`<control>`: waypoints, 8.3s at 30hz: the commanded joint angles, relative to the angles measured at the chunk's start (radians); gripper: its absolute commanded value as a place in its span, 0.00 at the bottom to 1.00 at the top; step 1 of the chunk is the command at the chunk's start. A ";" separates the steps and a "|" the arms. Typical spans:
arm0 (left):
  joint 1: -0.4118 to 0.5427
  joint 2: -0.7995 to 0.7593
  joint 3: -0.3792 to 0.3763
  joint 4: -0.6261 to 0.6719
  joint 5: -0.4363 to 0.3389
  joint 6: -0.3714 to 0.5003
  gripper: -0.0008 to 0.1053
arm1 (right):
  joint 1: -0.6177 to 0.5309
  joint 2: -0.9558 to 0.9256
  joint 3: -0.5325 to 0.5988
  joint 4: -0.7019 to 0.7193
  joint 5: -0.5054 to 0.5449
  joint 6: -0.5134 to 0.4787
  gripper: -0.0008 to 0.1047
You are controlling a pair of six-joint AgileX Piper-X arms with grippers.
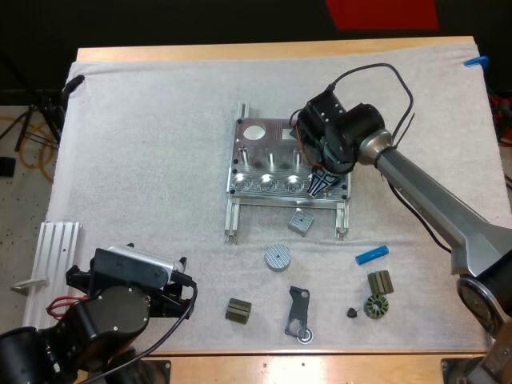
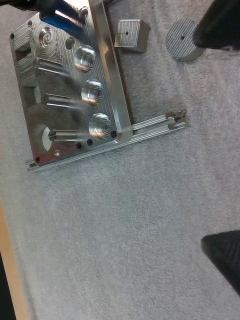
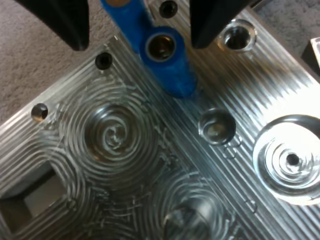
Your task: Load cells from right to left
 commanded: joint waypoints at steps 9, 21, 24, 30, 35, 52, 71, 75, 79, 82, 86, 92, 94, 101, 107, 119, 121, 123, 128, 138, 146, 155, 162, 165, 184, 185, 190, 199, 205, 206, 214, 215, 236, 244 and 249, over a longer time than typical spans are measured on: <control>-0.001 0.000 -0.001 -0.012 -0.005 -0.004 0.68 | -0.006 -0.069 -0.007 -0.052 0.016 0.004 0.44; -0.001 0.000 -0.001 -0.087 0.034 0.261 0.68 | -0.006 -0.278 -0.007 0.111 -0.008 0.162 0.44; -0.001 0.000 -0.001 -0.139 0.126 0.343 0.68 | -0.006 -0.331 -0.007 0.197 -0.047 0.234 0.44; -0.001 0.001 -0.001 -0.236 0.263 0.489 0.68 | -0.044 -0.427 -0.007 0.366 -0.183 0.354 0.44; -0.001 0.008 -0.001 -0.273 0.293 0.578 0.68 | -0.121 -0.500 -0.007 0.379 -0.350 0.410 0.44; -0.001 0.203 -0.001 -0.402 0.510 0.733 0.68 | -0.210 -0.744 0.139 0.399 -0.448 0.439 0.44; -0.001 0.586 -0.001 -0.695 0.640 0.889 0.68 | -0.210 -0.954 0.350 0.404 -0.415 0.492 0.44; -0.001 0.686 -0.001 -0.731 0.640 0.902 0.68 | -0.210 -0.974 0.351 0.404 -0.317 0.494 0.44; -0.001 0.765 -0.001 -0.765 0.640 0.902 0.68 | -0.210 -0.983 0.351 0.404 -0.304 0.494 0.44; -0.001 0.827 -0.001 -0.795 0.640 0.894 0.68 | -0.210 -0.983 0.351 0.404 -0.304 0.494 0.44; -0.001 0.904 -0.001 -0.852 0.666 0.895 0.68 | -0.210 -0.983 0.351 0.404 -0.304 0.494 0.44; -0.001 0.991 -0.001 -0.946 0.679 0.863 0.68 | -0.210 -0.983 0.351 0.404 -0.304 0.494 0.44; -0.001 1.018 -0.001 -0.970 0.679 0.863 0.68 | -0.210 -0.983 0.351 0.404 -0.304 0.494 0.44; -0.001 1.114 -0.001 -1.008 0.679 0.863 0.68 | -0.210 -0.983 0.351 0.404 -0.301 0.494 0.44; -0.001 1.169 -0.001 -1.065 0.666 0.863 0.68 | -0.210 -0.983 0.351 0.404 -0.301 0.494 0.44; -0.003 1.239 -0.001 -1.126 0.626 0.863 0.68 | -0.210 -0.983 0.351 0.404 -0.301 0.492 0.44; -0.005 1.239 -0.001 -1.137 0.648 0.863 0.68 | -0.210 -0.983 0.351 0.404 -0.301 0.492 0.44; -0.006 1.239 -0.001 -1.163 0.648 0.863 0.68 | -0.210 -0.983 0.351 0.404 -0.301 0.490 0.44; -0.006 1.239 -0.001 -1.190 0.647 0.863 0.68 | -0.210 -0.983 0.351 0.404 -0.301 0.490 0.44; -0.006 1.268 -0.001 -1.174 0.660 0.850 0.68 | -0.210 -0.983 0.351 0.404 -0.301 0.468 0.44; -0.006 1.268 -0.001 -1.132 0.660 0.850 0.68 | -0.210 -0.983 0.351 0.395 -0.301 0.460 0.44; -0.006 1.284 -0.001 -1.141 0.663 0.850 0.67 | -0.210 -0.983 0.351 0.395 -0.301 0.453 0.44; -0.006 1.284 -0.001 -1.141 0.667 0.850 0.36 | -0.210 -0.983 0.351 0.395 -0.301 0.453 0.44; -0.006 1.284 -0.001 -1.141 0.687 0.850 0.28 | -0.210 -0.983 0.351 0.395 -0.301 0.453 0.44; 0.003 1.155 -0.001 -0.973 0.605 0.883 0.01 | -0.210 -0.983 0.351 0.395 -0.296 0.443 0.44; 0.003 1.139 -0.001 -0.935 0.602 0.883 0.01 | -0.210 -0.983 0.351 0.395 -0.296 0.443 0.44; 0.012 1.059 -0.001 -0.832 0.603 0.883 0.01 | -0.210 -0.983 0.351 0.384 -0.298 0.438 0.44; 0.084 0.850 -0.001 -0.678 0.609 0.909 0.01 | -0.210 -0.983 0.351 0.331 -0.363 0.438 0.44; 0.144 0.698 -0.001 -0.569 0.699 0.953 0.01 | -0.210 -0.983 0.353 0.267 -0.505 0.454 0.44; 0.159 0.666 -0.001 -0.554 0.725 0.956 0.01 | -0.210 -0.983 0.352 0.247 -0.534 0.470 0.44; 0.206 0.478 -0.001 -0.484 0.788 0.956 0.01 | -0.210 -0.948 0.352 0.126 -0.767 0.550 0.44; 0.207 0.451 -0.001 -0.476 0.805 0.956 0.01 | -0.210 -0.935 0.352 0.106 -0.810 0.571 0.44; 0.207 0.323 -0.001 -0.452 0.851 0.952 0.01 | -0.043 -0.848 0.433 -0.135 -0.973 0.814 0.44; 0.207 0.323 -0.001 -0.452 0.873 0.952 0.01 | 0.000 -0.842 0.465 -0.197 -0.971 0.857 0.44; 0.207 0.323 -0.001 -0.460 0.880 0.952 0.01 | 0.001 -0.813 0.465 -0.197 -0.971 0.866 0.44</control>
